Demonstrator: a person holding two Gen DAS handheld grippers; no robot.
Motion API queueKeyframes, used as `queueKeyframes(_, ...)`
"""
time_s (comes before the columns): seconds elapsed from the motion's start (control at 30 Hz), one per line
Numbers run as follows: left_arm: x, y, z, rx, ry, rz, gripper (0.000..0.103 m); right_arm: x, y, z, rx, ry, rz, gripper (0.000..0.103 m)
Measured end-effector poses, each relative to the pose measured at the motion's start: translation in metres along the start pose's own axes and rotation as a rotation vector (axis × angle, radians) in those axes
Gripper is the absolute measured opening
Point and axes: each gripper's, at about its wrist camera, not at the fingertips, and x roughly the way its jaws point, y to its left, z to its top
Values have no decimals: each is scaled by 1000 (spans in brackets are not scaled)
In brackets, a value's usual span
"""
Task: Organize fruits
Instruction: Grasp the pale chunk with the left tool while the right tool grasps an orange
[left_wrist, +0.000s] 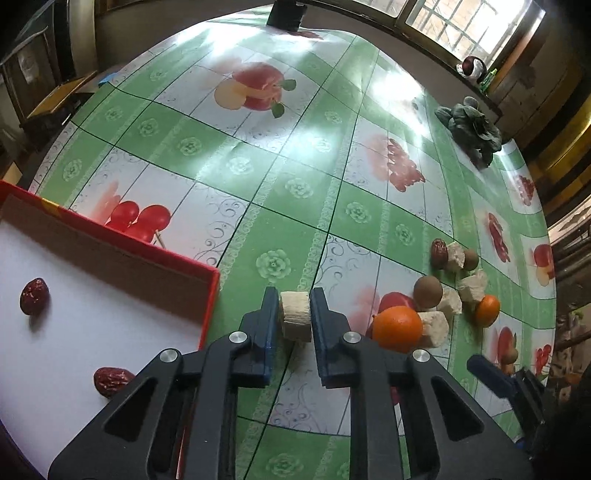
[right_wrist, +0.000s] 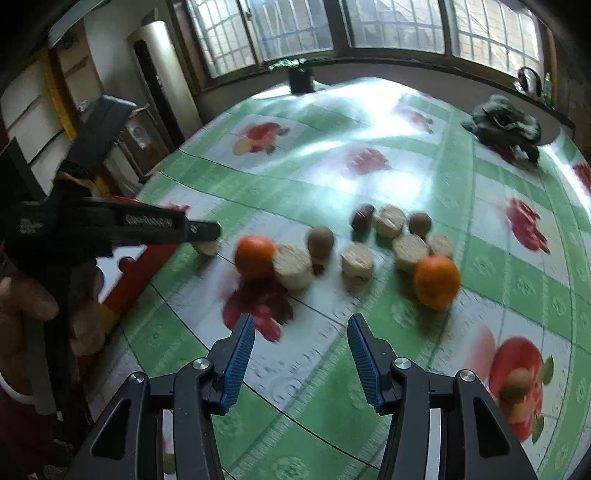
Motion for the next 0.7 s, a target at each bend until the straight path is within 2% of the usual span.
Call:
queueKeyframes(0.17, -4, 2, -4, 18, -3, 13, 15, 4, 18, 19, -93, -36, -1, 51)
queueKeyframes(0.27, -4, 3, -6, 30, 3, 16, 15, 14, 29, 30, -172, -24, 9, 51)
queueKeyframes(0.57, 1, -4, -1, 56, 31, 45, 16, 62, 57, 51, -494, 109, -64, 51)
queueKeyframes(0.63, 2, -7, -1, 68, 30, 60, 18, 67, 56, 51, -530, 123, -112, 49)
queueKeyframes(0.7, 6, -8, -2, 85, 43, 74, 19, 65, 52, 52, -511, 135, -108, 39)
